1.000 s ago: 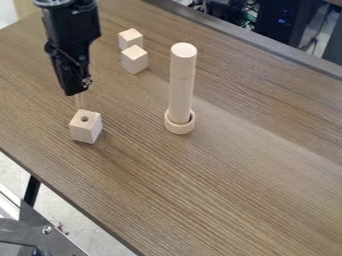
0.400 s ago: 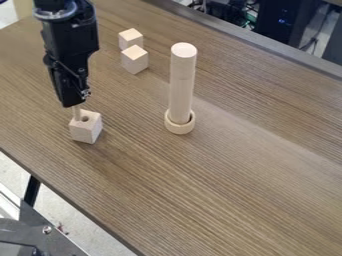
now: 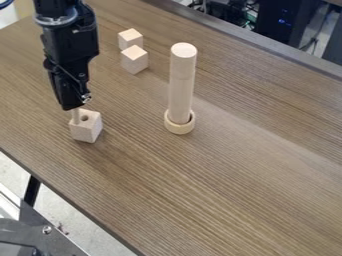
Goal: Put the thin cylinder into the hole of square block
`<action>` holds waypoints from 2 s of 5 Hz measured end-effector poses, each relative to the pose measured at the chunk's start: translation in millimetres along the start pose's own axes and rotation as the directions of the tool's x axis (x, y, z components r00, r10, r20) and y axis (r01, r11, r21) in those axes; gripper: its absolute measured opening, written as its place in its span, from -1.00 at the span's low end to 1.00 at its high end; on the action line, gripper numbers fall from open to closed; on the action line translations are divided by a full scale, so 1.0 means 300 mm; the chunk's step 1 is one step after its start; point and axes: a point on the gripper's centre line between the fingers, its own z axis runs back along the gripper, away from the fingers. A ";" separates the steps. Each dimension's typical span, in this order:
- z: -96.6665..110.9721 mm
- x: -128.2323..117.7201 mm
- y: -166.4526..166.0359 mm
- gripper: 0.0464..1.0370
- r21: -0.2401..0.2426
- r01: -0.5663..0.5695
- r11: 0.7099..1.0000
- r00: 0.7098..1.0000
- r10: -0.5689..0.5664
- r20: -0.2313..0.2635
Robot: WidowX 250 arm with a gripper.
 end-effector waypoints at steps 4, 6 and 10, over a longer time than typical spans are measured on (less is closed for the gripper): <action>0.036 0.010 -0.022 -0.87 -0.010 0.002 1.000 1.000 -0.002 0.019; 0.018 0.013 -0.006 -0.87 0.009 -0.007 1.000 1.000 0.007 0.009; 0.011 0.041 -0.017 -0.87 0.018 0.017 1.000 1.000 -0.018 0.017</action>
